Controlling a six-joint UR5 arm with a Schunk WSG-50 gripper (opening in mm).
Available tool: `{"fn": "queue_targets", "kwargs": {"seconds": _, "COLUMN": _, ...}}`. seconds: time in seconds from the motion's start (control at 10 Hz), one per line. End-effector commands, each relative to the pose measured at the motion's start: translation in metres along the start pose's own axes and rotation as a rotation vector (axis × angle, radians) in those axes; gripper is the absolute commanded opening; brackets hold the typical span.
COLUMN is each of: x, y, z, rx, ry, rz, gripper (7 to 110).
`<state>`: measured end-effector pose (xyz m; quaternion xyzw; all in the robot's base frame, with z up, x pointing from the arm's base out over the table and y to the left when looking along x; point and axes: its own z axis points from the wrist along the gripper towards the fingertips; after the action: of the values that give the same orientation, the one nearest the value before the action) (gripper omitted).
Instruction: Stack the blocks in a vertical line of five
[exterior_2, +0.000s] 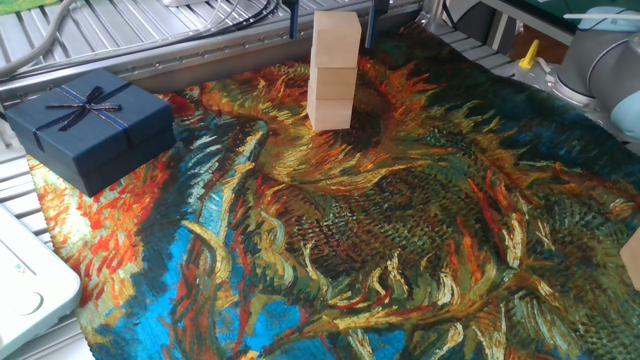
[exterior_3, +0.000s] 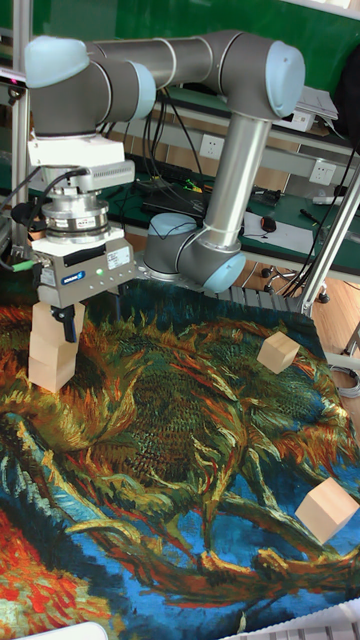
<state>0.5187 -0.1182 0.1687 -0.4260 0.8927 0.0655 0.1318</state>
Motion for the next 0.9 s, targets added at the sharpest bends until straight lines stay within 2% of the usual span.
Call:
{"fn": "queue_targets", "kwargs": {"seconds": 0.0, "x": -0.009, "y": 0.001, "z": -0.002, "rx": -0.005, "ry": -0.036, "rz": -0.02, "gripper": 88}}
{"fn": "queue_targets", "kwargs": {"seconds": 0.1, "x": -0.011, "y": 0.001, "z": -0.002, "rx": -0.006, "ry": -0.046, "rz": -0.018, "gripper": 88}}
{"fn": "queue_targets", "kwargs": {"seconds": 0.3, "x": -0.006, "y": -0.005, "z": -0.002, "rx": 0.02, "ry": -0.027, "rz": 0.007, "gripper": 88}}
{"fn": "queue_targets", "kwargs": {"seconds": 0.8, "x": -0.005, "y": -0.01, "z": -0.002, "rx": 0.038, "ry": -0.023, "rz": 0.022, "gripper": 88}}
